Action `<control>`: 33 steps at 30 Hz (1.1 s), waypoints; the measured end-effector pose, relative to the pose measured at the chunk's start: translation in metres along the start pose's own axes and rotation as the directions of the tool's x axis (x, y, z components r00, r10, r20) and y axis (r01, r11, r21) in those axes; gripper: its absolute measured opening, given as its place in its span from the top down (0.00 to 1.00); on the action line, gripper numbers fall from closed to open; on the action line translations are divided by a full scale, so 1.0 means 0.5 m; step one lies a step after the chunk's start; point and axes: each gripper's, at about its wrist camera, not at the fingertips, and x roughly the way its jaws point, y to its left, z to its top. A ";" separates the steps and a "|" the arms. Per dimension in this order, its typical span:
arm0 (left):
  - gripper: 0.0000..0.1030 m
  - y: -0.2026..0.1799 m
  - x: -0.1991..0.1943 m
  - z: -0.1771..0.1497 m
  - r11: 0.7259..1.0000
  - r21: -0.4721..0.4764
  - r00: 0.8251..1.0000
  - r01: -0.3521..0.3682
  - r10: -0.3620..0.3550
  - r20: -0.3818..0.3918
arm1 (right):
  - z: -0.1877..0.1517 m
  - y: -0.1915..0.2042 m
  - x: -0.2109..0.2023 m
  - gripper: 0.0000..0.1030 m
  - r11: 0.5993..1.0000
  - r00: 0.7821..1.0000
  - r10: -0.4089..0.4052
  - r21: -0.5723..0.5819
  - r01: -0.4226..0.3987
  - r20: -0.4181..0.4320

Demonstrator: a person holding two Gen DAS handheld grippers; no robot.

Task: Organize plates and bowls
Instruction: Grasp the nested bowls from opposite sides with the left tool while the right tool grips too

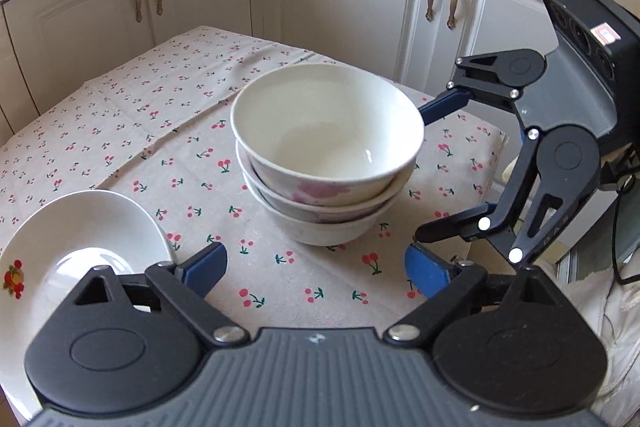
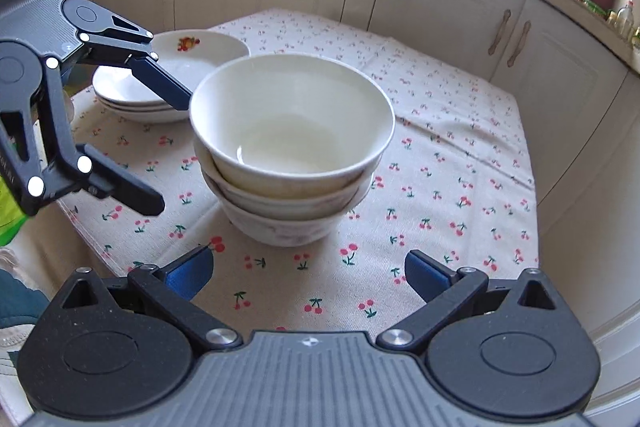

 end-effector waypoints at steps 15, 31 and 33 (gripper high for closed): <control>0.08 0.017 0.066 0.009 0.999 0.038 0.996 0.031 -0.028 -0.081 | -0.001 -0.025 0.067 0.00 0.996 0.993 0.092 0.015 -0.091 -0.070; 0.09 0.047 0.091 0.044 0.983 0.140 0.989 0.120 -0.107 -0.097 | 0.057 -0.033 0.058 0.01 0.965 0.982 0.180 -0.185 -0.187 -0.054; 0.09 0.048 0.090 0.047 0.978 0.157 0.989 0.134 -0.121 -0.090 | 0.066 -0.033 0.050 0.01 0.960 0.983 0.177 -0.212 -0.184 -0.054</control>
